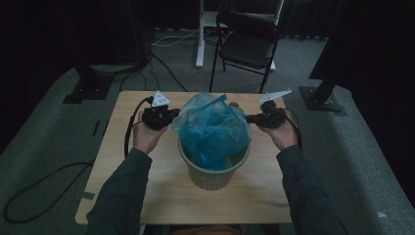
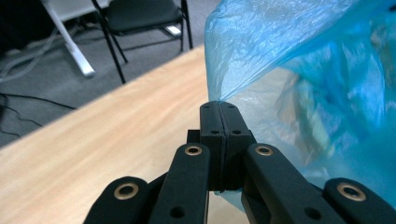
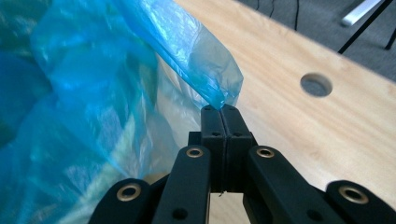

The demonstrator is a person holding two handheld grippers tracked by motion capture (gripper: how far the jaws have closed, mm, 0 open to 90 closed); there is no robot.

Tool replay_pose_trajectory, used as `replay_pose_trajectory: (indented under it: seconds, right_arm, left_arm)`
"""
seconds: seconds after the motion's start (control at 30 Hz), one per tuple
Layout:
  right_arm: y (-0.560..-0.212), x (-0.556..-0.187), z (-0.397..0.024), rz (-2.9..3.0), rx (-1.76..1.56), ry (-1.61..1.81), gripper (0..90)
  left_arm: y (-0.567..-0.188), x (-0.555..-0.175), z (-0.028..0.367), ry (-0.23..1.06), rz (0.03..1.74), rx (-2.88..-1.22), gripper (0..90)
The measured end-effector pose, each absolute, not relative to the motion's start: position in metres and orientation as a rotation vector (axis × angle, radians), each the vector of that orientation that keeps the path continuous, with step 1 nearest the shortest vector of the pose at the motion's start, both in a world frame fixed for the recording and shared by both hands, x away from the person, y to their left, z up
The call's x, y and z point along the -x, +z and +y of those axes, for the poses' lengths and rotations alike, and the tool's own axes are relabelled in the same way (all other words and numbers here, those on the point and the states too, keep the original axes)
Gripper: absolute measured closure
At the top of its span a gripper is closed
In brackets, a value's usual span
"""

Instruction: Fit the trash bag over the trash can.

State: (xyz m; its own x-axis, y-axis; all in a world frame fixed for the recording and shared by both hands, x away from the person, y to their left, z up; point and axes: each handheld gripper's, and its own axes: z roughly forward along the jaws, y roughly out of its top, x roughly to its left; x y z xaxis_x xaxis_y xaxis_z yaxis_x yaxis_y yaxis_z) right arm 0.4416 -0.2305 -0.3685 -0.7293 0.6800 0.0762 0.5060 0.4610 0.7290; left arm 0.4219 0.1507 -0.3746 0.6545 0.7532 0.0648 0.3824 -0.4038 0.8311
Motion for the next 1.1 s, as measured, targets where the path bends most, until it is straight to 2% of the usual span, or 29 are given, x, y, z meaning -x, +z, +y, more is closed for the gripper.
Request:
replay_pose_trajectory:
  seconds: [0.17,0.43,0.7,1.1]
  right_arm:
    - [-0.382,-0.438,-0.231,2.536,-1.033,1.122,90.0]
    - [-0.395,-0.444,-0.230,2.556,-1.099,1.139,90.0]
    - [-0.407,-0.448,-0.237,2.562,-1.180,1.078,90.0]
    - [-0.397,-0.415,-0.248,2.580,-1.070,1.102,88.8]
  left_arm:
    - [-0.391,-0.423,0.153,0.472,0.903,-2.032,89.5]
    - [-0.404,-0.429,0.146,0.412,0.925,-2.049,89.4]
    - [-0.412,-0.429,0.148,0.403,0.947,-2.060,89.2]
    - [-0.405,-0.401,0.170,0.415,0.920,-1.981,84.0]
